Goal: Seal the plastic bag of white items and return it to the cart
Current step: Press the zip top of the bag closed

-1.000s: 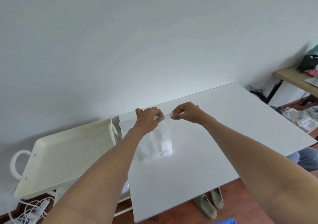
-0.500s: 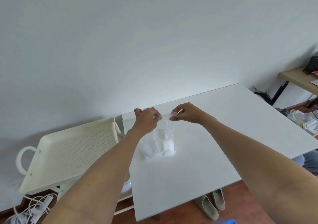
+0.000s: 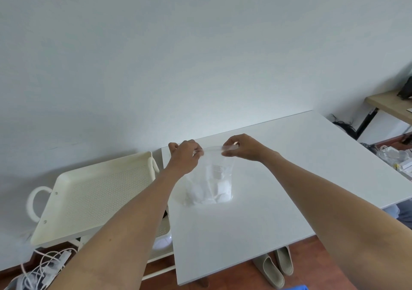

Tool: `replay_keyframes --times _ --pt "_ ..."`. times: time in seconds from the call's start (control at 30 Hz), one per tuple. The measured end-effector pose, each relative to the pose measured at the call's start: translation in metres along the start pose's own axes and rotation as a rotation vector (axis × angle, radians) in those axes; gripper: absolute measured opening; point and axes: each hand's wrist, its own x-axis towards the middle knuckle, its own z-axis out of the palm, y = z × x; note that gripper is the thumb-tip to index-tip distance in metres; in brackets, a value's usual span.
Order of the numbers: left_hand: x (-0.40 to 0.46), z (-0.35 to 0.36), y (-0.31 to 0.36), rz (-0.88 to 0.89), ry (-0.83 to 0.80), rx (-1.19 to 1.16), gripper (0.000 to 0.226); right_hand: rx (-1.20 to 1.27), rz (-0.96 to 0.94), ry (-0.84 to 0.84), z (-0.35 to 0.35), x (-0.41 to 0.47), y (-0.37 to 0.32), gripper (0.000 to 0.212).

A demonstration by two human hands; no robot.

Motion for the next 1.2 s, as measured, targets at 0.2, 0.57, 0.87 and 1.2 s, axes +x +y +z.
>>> replay_keyframes --times 0.2,0.57,0.87,1.2 --pt "-0.003 0.002 0.007 0.06 -0.003 0.003 0.013 -0.158 -0.096 -0.007 0.007 0.007 -0.014 0.017" --pt "-0.02 -0.024 -0.027 -0.156 0.025 -0.087 0.014 -0.142 -0.051 0.036 0.005 0.004 -0.002 0.022" --pt "-0.031 -0.029 -0.038 -0.198 0.106 -0.314 0.009 -0.06 0.075 0.058 0.005 0.003 0.016 0.021" --pt "-0.051 -0.015 -0.051 -0.452 -0.094 -0.633 0.087 0.226 0.135 0.139 0.034 0.001 0.015 0.072"
